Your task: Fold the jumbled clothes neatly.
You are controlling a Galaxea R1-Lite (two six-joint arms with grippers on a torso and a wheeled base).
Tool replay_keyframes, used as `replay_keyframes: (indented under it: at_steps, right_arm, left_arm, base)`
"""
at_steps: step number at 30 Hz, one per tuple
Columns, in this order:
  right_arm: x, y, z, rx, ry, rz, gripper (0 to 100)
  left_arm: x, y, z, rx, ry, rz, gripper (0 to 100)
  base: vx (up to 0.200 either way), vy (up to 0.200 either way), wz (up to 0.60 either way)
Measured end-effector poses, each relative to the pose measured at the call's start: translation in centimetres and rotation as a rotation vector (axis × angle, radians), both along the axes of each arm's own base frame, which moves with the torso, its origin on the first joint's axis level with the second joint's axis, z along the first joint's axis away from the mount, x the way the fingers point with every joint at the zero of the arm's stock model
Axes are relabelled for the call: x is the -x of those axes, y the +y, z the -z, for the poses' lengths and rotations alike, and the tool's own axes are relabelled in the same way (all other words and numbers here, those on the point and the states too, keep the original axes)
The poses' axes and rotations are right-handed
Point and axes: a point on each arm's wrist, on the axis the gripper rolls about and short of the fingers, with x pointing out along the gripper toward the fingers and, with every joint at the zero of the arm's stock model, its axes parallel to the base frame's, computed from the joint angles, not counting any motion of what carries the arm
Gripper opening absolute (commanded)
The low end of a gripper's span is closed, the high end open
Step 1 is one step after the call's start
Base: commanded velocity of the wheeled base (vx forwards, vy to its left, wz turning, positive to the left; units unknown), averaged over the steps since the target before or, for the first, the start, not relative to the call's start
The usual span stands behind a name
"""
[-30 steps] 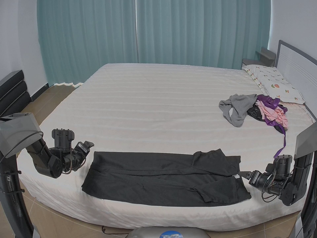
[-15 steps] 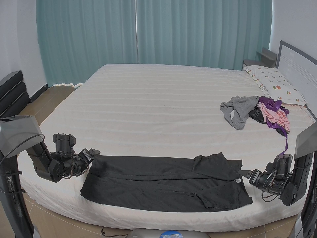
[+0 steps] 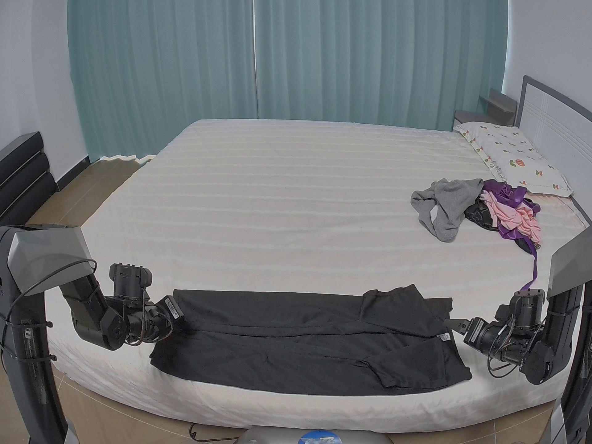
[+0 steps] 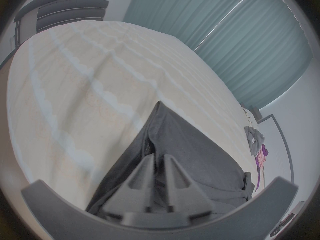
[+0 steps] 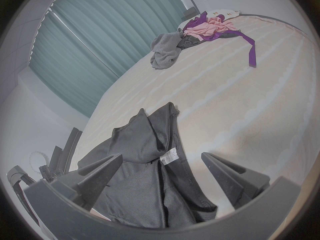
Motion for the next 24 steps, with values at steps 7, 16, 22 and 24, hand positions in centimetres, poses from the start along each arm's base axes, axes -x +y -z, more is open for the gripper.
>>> replay_keyframes:
  at_steps: [7, 16, 22, 24]
  right_arm:
    - [-0.1, 0.0, 0.1, 0.0, 0.002, 0.0, 100]
    - [0.0, 0.0, 0.2, 0.0, 0.005, 0.0, 100]
    - [0.0, 0.0, 0.2, 0.001, 0.005, 0.0, 100]
    - [0.0, 0.0, 0.2, 0.0, 0.006, 0.0, 100]
  left_arm:
    - [0.9, 0.8, 0.3, -0.012, 0.032, -0.029, 0]
    - [1.1, 1.1, 0.1, -0.011, 0.03, -0.039, 100]
    - [1.0, 1.2, -0.1, -0.006, 0.027, -0.044, 100]
    - [0.8, 1.2, -0.3, 0.0, 0.016, -0.049, 100]
  base:
    - [0.0, 0.0, 0.0]
    - [0.0, 0.0, 0.0]
    - [0.0, 0.0, 0.0]
    - [0.0, 0.0, 0.0]
